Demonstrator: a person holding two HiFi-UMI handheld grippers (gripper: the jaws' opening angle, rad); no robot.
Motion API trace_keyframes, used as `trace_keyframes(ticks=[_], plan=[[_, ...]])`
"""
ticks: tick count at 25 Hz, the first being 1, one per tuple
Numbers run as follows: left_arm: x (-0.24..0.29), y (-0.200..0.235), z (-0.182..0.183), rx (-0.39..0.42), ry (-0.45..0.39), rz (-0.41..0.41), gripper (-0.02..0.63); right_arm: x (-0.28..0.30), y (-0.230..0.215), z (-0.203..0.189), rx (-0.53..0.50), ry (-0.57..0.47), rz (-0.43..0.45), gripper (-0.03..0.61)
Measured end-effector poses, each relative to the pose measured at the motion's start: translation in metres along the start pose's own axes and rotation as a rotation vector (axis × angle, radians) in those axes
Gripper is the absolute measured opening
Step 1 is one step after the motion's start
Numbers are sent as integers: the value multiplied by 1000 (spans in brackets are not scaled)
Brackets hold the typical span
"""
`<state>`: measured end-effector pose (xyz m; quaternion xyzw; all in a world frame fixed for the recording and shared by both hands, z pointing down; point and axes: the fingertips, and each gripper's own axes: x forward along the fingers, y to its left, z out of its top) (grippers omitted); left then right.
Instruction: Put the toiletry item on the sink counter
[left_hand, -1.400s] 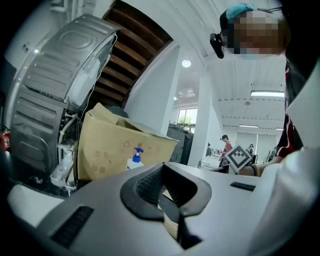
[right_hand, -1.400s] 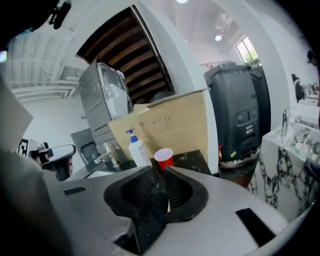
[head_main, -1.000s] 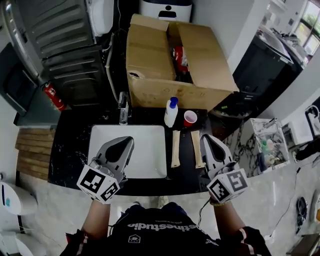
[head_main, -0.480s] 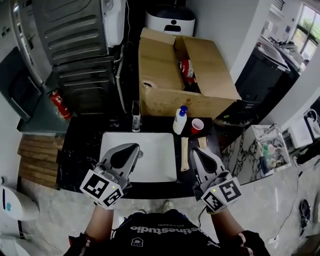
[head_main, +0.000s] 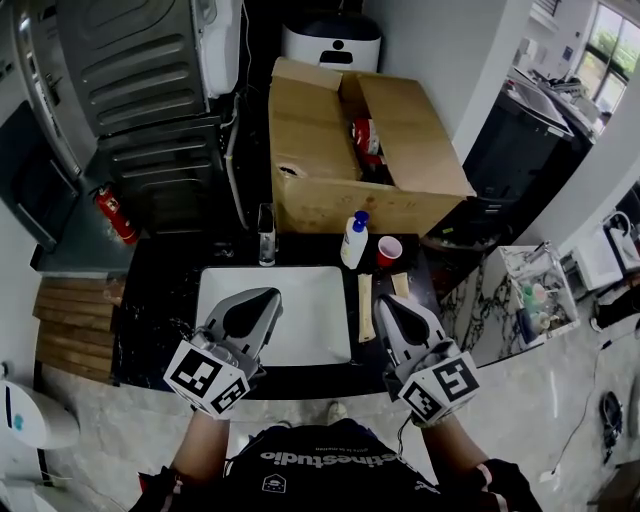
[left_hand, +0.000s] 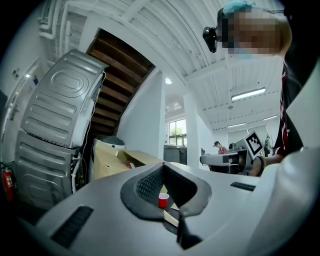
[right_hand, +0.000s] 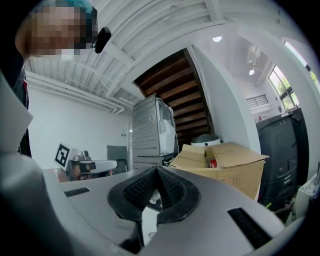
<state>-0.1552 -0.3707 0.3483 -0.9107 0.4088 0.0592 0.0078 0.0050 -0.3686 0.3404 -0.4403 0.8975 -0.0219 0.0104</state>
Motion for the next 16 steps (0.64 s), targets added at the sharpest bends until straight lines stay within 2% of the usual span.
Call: trace_keyframes(ticks=[10,16], plan=[[5,-2,0,-16,-5,-10,14,2,-3,1,-13,11,-2,37],[4,-2,0,-61,-22,-11,14,1,-8,-2,-10,23,-7,37]])
